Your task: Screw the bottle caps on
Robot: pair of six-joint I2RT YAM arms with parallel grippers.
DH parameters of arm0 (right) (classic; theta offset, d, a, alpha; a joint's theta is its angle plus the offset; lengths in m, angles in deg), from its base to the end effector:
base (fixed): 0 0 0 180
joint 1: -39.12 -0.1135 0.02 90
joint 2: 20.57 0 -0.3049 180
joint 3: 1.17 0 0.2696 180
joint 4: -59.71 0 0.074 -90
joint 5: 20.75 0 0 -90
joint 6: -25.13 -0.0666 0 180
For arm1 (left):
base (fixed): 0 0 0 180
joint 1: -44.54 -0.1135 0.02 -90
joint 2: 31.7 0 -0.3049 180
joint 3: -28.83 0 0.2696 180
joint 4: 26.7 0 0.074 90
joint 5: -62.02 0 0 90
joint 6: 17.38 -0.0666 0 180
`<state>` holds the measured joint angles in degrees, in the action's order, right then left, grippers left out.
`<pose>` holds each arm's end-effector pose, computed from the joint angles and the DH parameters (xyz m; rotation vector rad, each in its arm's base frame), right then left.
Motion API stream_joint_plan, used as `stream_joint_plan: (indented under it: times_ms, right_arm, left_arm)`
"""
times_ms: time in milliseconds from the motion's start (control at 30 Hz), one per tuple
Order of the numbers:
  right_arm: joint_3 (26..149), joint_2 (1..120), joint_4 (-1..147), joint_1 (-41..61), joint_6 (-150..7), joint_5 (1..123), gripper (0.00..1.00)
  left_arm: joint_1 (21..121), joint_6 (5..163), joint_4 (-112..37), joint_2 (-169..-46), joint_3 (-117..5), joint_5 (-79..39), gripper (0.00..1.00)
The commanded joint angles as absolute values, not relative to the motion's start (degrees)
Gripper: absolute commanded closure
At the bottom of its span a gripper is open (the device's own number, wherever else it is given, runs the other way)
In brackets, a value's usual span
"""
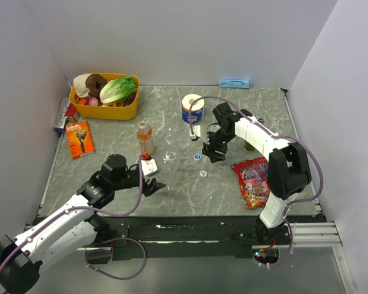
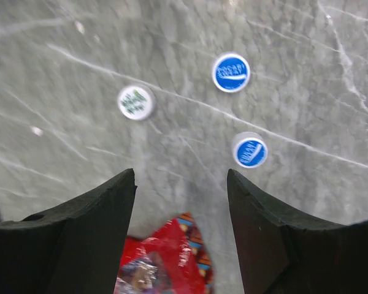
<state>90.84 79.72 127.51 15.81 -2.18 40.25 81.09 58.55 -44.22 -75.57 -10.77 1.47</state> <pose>0.3298 0.1773 0.2463 -1.9001 1.9128 0.5453 0.1344 -0.1404 0.2557 1.1441 1.6098 -0.7579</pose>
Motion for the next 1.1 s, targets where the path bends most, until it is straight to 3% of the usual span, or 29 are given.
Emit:
stream_joint_plan:
  times_ms: [0, 300, 1067]
  right_arm:
    - [90.8, 79.3, 121.5, 16.5, 7.2, 44.0, 0.32]
    - [91.6, 85.2, 117.1, 16.9, 4.9, 45.4, 0.32]
    - [89.3, 90.1, 112.9, 16.0, 4.1, 48.4, 0.44]
  left_arm:
    - [80.4, 57.9, -44.1, -76.4, -12.4, 1.0, 0.99]
    - [77.3, 60.9, -42.9, -77.2, -12.4, 2.0, 0.99]
    - [74.3, 63.3, -41.8, -78.0, -12.2, 2.5, 0.97]
